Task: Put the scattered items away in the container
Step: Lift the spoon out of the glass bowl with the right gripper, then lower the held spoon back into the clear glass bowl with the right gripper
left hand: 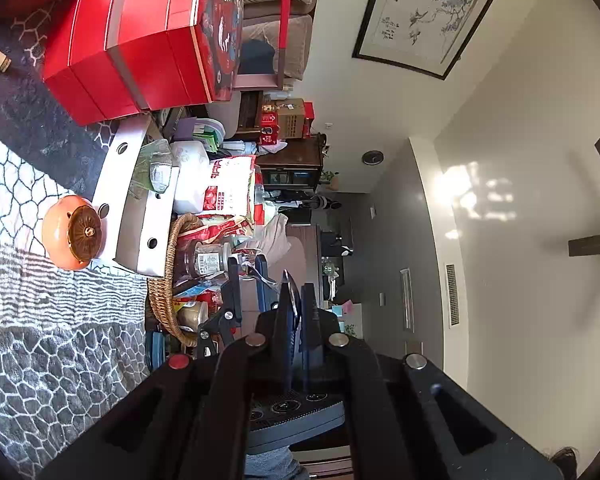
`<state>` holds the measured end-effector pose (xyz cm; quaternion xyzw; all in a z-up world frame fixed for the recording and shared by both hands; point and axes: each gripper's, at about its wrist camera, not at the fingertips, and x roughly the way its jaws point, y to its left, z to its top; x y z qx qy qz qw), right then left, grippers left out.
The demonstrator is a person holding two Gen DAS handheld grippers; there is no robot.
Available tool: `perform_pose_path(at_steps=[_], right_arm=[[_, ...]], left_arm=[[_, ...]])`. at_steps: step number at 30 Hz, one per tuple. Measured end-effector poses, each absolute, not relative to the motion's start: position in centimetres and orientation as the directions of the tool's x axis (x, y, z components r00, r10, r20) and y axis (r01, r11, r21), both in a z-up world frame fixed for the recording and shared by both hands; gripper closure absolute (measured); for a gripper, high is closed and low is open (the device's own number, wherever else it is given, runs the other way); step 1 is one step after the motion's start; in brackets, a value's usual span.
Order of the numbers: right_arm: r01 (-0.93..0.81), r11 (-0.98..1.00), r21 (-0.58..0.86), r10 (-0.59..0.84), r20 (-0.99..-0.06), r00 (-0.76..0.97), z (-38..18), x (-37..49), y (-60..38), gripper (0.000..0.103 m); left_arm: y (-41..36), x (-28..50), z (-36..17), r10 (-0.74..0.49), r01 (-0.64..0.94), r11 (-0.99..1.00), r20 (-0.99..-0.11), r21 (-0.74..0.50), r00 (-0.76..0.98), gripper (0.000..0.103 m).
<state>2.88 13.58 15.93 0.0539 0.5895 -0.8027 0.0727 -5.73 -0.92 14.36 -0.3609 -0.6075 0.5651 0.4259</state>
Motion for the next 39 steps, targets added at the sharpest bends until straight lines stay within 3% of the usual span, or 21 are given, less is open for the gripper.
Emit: perform_pose_path(at_steps=[7,9,10,12,14,19,22,24,27,32,39], right_arm=[[0.192,-0.283,-0.940,-0.052,-0.185,-0.981,16.2,2.8,13.8,0.100],[0.223,-0.314,-0.923,-0.046,-0.219,-0.975,17.0,2.4,14.2,0.100],[0.249,-0.340,-0.907,-0.037,-0.251,-0.967,17.6,1.8,14.6,0.099],[0.299,-0.399,-0.867,-0.018,-0.318,-0.948,18.9,0.6,15.8,0.099],[0.356,-0.469,-0.808,0.004,-0.405,-0.914,20.1,-1.2,17.3,0.101],[0.500,-0.670,-0.549,0.028,-0.691,-0.722,23.4,-7.9,22.0,0.101],[0.541,-0.745,-0.391,0.046,-0.838,-0.543,23.4,-13.0,24.5,0.101],[0.554,-0.739,-0.383,0.119,-0.883,-0.453,22.2,-15.7,25.5,0.101],[0.573,-0.684,-0.452,0.283,-0.888,-0.362,19.8,-18.8,26.4,0.101],[0.685,-0.470,-0.557,0.530,-0.798,-0.285,14.1,-21.2,26.2,0.101],[0.829,-0.220,-0.513,0.731,-0.650,-0.208,7.7,-23.2,25.9,0.101]], left_arm=[[-0.6,-5.7,14.1,0.926,-0.037,0.106,0.112,-0.994,-0.361,0.100],[-0.7,-6.0,13.8,0.927,-0.015,0.069,0.070,-0.997,-0.368,0.096],[-0.9,-6.1,13.8,0.925,-0.013,0.037,0.039,-0.999,-0.378,0.093],[-1.4,-6.3,14.2,0.912,-0.053,-0.067,-0.040,-0.996,-0.408,0.071],[-1.7,-6.3,14.9,0.887,-0.099,-0.187,-0.124,-0.977,-0.445,0.058],[0.2,-6.3,15.3,0.820,-0.217,-0.462,-0.322,-0.860,-0.473,0.056],[2.0,-6.7,13.9,0.823,-0.239,-0.492,-0.357,-0.837,-0.442,0.056],[3.1,-6.9,13.0,0.820,-0.254,-0.510,-0.375,-0.822,-0.432,0.056],[4.7,-7.3,12.0,0.803,-0.284,-0.555,-0.414,-0.782,-0.429,0.056],[6.0,-7.9,11.2,0.784,-0.344,-0.601,-0.448,-0.722,-0.429,0.056],[4.9,-8.9,10.3,0.765,-0.340,-0.626,-0.469,-0.702,-0.441,0.056]])
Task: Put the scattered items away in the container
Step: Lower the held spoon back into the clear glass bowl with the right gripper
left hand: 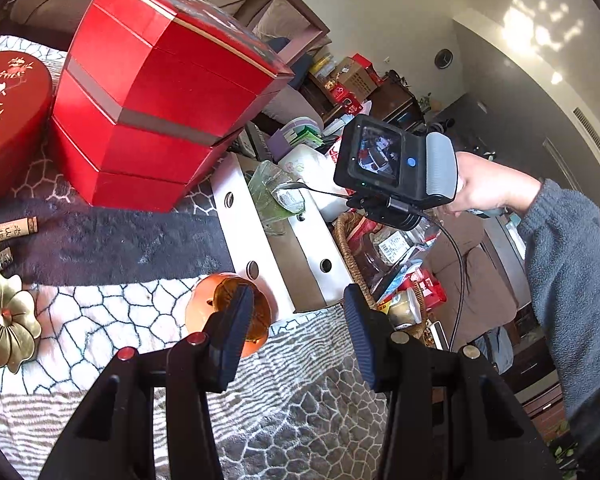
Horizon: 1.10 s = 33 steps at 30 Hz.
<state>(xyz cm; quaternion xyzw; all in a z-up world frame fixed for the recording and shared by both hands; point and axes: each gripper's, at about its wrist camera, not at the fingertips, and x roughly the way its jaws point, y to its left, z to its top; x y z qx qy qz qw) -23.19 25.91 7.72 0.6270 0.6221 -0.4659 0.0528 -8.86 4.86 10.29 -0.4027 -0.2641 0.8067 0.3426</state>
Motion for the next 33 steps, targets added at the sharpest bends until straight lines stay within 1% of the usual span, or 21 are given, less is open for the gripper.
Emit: perform_pose_path(at_steps=[2,5,12,16,19,22,26,29,33], right_arm=[[0.856,-0.224,-0.466,0.745,-0.648,-0.158,7.2,-23.9,25.9,0.101],[0.886,-0.218,-0.410,0.778,-0.621,-0.096,6.0,-24.8,26.1,0.101],[0.906,-0.234,-0.352,0.784,-0.619,-0.038,4.0,-26.9,25.4,0.101],[0.906,-0.225,-0.359,0.789,-0.612,-0.046,3.2,-27.8,25.3,0.100],[0.894,-0.235,-0.380,0.777,-0.626,-0.061,3.3,-28.5,25.3,0.100],[0.879,-0.247,-0.407,0.764,-0.640,-0.083,3.5,-29.1,25.4,0.099],[0.850,-0.282,-0.445,0.724,-0.680,-0.116,4.4,-29.6,25.3,0.097],[0.837,-0.322,-0.443,0.690,-0.715,-0.113,5.1,-29.7,25.7,0.097],[0.829,-0.350,-0.436,0.661,-0.742,-0.111,6.0,-29.7,26.1,0.097]], left_arm=[[4.5,-9.1,10.0,0.763,-0.326,-0.626,-0.471,-0.708,-0.443,0.056],[4.4,-9.2,9.9,0.762,-0.326,-0.627,-0.472,-0.707,-0.443,0.056],[4.5,-9.3,10.1,0.754,-0.340,-0.641,-0.480,-0.688,-0.449,0.056],[5.0,-9.6,9.7,0.745,-0.346,-0.654,-0.496,-0.673,-0.445,0.056],[5.8,-9.5,9.5,0.738,-0.362,-0.666,-0.508,-0.652,-0.445,0.056],[6.7,-9.2,9.7,0.727,-0.400,-0.682,-0.511,-0.612,-0.459,0.056],[8.4,-8.7,10.4,0.691,-0.446,-0.723,-0.529,-0.528,-0.493,0.056],[9.6,-8.6,11.0,0.644,-0.457,-0.765,-0.554,-0.453,-0.529,0.056],[11.2,-9.6,11.9,0.621,-0.493,-0.782,-0.552,-0.381,-0.557,0.056]])
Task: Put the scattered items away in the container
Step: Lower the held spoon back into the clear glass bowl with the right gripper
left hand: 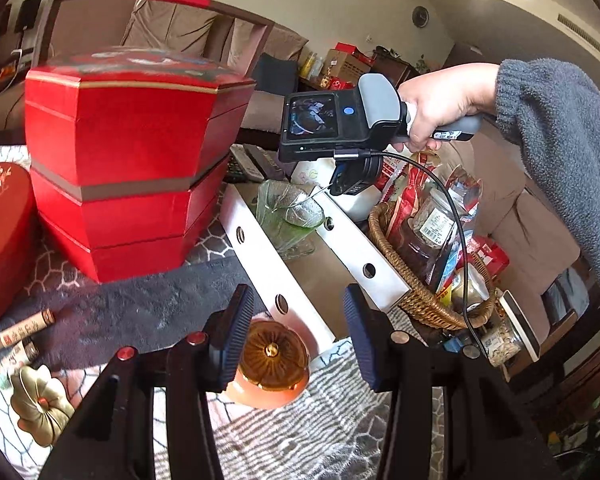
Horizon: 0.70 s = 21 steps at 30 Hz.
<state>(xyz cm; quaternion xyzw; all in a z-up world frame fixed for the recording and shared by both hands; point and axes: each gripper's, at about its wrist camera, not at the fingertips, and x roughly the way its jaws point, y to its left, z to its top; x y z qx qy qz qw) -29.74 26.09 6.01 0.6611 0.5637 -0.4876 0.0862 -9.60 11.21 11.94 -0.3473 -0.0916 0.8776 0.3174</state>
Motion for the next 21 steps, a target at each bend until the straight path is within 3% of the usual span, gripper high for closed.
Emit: perform_pose_path(at_steps=[8,21], right_arm=[[0.846,-0.381,-0.372,0.634,-0.772,-0.054,6.5,-30.4,25.6,0.097],[0.812,-0.470,-0.346,0.577,-0.817,-0.014,7.0,-32.0,26.9,0.095]], left_arm=[[13.9,-12.6,12.0,0.661,-0.558,-0.745,-0.510,-0.365,-0.550,0.056],[18.2,-13.9,12.2,0.521,-0.556,-0.823,-0.537,-0.112,-0.663,0.056]])
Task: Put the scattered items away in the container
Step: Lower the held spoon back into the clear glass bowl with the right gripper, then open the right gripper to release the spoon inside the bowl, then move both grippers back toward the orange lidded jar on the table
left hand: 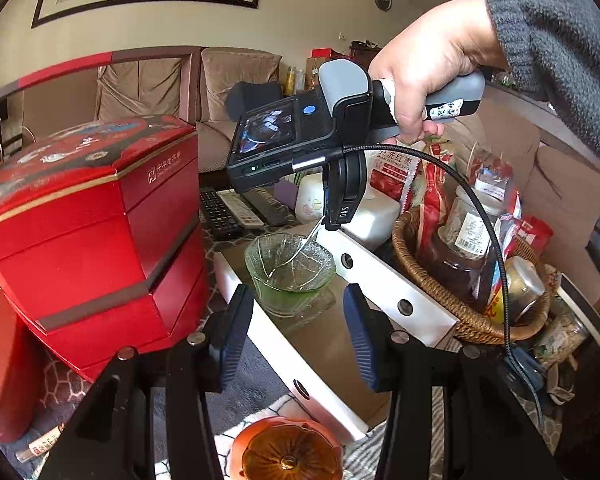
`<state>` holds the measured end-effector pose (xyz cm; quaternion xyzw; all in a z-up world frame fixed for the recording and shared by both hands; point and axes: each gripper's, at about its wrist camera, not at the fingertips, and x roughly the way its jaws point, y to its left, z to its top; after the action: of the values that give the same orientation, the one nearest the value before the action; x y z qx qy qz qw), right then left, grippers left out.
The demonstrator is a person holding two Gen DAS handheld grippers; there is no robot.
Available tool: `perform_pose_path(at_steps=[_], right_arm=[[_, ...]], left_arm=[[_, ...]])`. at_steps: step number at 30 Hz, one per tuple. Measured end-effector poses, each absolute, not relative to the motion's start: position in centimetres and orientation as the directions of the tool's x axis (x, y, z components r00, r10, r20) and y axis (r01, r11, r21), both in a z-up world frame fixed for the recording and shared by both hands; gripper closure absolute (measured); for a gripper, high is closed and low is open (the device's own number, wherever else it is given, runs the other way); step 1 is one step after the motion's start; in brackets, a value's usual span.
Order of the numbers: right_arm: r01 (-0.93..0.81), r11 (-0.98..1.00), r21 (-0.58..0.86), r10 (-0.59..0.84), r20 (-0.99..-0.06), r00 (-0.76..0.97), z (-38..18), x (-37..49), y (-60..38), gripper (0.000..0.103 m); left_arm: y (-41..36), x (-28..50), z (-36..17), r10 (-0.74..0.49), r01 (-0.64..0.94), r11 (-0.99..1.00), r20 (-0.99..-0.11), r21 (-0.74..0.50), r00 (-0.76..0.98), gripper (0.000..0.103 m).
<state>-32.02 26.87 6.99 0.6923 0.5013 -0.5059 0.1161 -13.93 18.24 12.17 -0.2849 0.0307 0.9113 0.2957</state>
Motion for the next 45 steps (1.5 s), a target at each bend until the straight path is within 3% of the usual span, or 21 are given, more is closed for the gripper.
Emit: perform_pose_path(at_steps=[18,31,40,45], right_arm=[[0.758,-0.502,-0.417,0.533,-0.839,-0.109,8.3,-33.5,27.1,0.093],[0.622,-0.611,-0.490,0.398,-0.869,-0.294,13.3,-34.0,28.4,0.092],[0.456,-0.790,-0.410,0.220,-0.884,-0.413,18.8,-26.3,31.9,0.086],[0.330,-0.907,-0.261,0.074,-0.870,-0.487,23.4,-19.4,34.4,0.085]], left_arm=[[19.5,-14.9,11.6,0.516,-0.555,-0.824,-0.560,-0.117,-0.648,0.056],[19.8,-14.4,11.4,0.516,-0.549,-0.826,-0.568,-0.131,-0.641,0.056],[18.3,-12.5,12.8,0.490,-0.514,-0.847,-0.580,-0.138,-0.651,0.056],[17.8,-10.1,14.7,0.468,-0.503,-0.857,-0.579,-0.112,-0.668,0.056]])
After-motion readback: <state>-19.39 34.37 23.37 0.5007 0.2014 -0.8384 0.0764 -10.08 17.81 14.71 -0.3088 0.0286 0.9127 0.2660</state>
